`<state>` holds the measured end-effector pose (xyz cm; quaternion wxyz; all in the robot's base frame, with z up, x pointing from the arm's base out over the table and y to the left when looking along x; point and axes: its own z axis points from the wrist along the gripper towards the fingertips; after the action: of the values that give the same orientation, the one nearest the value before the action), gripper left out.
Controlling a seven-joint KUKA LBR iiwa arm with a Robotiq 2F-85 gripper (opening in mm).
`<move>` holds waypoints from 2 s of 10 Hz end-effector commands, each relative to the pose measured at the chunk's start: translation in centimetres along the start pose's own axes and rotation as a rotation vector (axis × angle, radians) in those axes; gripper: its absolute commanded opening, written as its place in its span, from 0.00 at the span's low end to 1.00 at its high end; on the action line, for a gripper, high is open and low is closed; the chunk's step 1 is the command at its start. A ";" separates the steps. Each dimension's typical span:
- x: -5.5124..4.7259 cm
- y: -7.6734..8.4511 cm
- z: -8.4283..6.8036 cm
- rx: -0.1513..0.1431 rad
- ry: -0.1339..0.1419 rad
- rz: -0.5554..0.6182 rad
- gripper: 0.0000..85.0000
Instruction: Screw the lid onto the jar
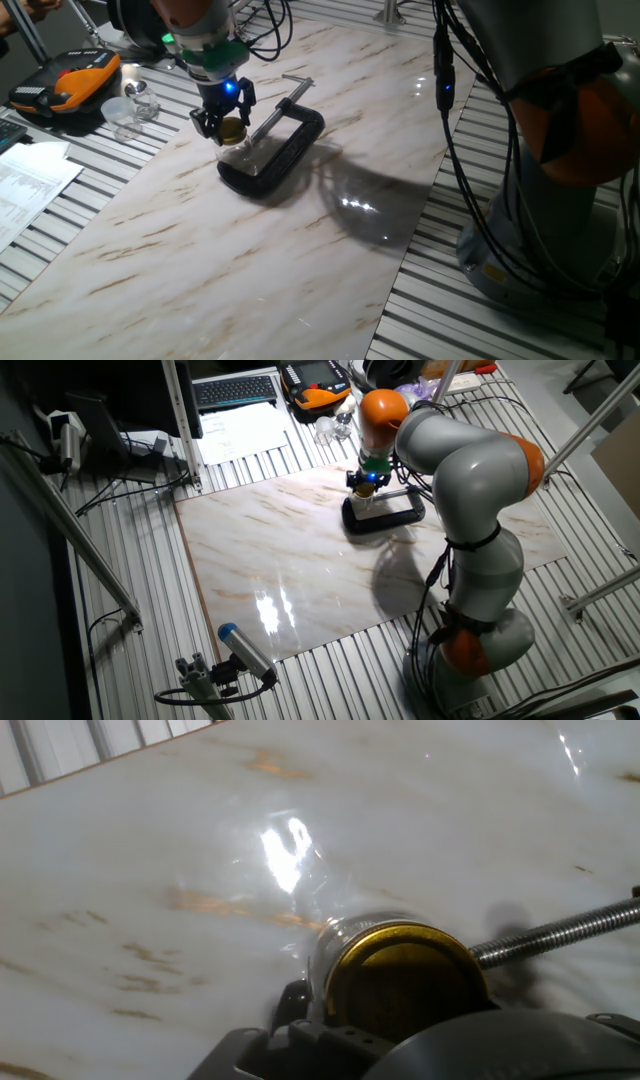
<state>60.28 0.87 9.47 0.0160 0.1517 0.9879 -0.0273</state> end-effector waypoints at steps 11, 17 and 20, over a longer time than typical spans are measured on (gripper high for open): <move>0.0 0.1 0.1 0.019 -0.012 0.124 0.20; 0.0 0.1 0.1 0.034 -0.010 0.258 0.20; 0.0 0.0 0.3 0.020 -0.004 0.283 0.40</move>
<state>60.35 0.83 9.21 0.0207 0.2903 0.9561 -0.0349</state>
